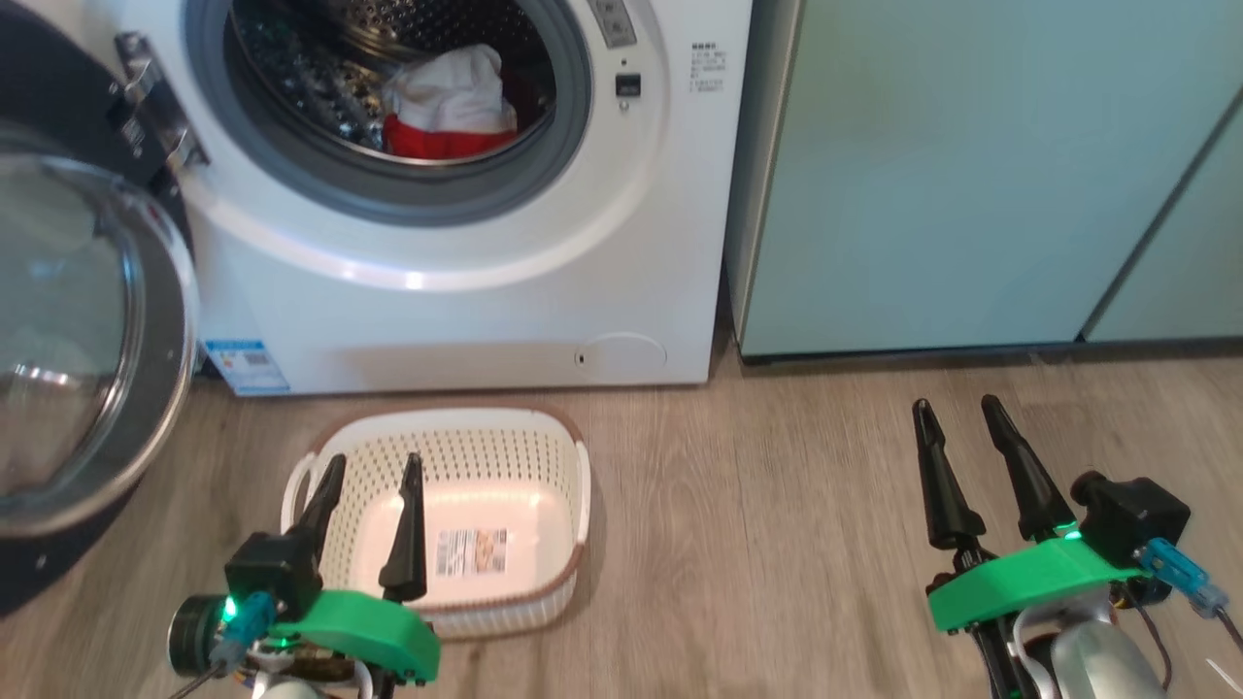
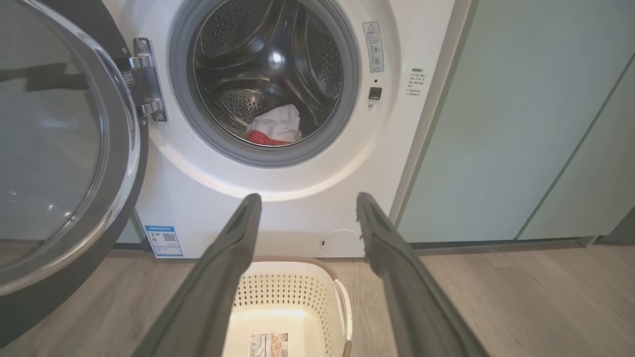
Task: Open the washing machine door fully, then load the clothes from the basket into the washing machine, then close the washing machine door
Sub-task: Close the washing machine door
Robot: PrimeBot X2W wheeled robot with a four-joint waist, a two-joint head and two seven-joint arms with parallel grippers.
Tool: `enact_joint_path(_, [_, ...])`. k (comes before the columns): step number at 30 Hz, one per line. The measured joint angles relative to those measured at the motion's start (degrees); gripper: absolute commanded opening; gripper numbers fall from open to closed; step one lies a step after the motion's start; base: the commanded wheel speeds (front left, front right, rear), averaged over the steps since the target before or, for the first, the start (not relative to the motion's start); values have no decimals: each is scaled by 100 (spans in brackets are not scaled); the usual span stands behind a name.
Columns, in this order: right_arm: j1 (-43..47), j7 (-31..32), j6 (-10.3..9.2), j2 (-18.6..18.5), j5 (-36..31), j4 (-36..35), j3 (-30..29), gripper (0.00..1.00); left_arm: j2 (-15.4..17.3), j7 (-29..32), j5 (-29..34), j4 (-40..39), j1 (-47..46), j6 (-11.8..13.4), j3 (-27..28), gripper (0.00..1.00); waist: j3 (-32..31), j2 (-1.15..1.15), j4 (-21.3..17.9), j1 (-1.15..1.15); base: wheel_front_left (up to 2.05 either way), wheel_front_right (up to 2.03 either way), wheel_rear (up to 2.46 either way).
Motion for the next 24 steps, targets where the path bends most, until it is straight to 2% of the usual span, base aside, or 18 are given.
enact_joint_path(6, [1,0,0,0,-1,20,1,100,0,0,114,174,10,151,-5,100,-19,0,8,0,-182,181,1])
enact_joint_path(11, [2,0,0,0,-2,23,4,100,0,0,115,175,10,159,-29,100,-35,0,14,0,-107,107,0])
enact_joint_path(24, [7,0,0,1,-9,32,40,100,-3,0,118,162,13,162,-15,100,-75,0,20,0,-9,9,0])
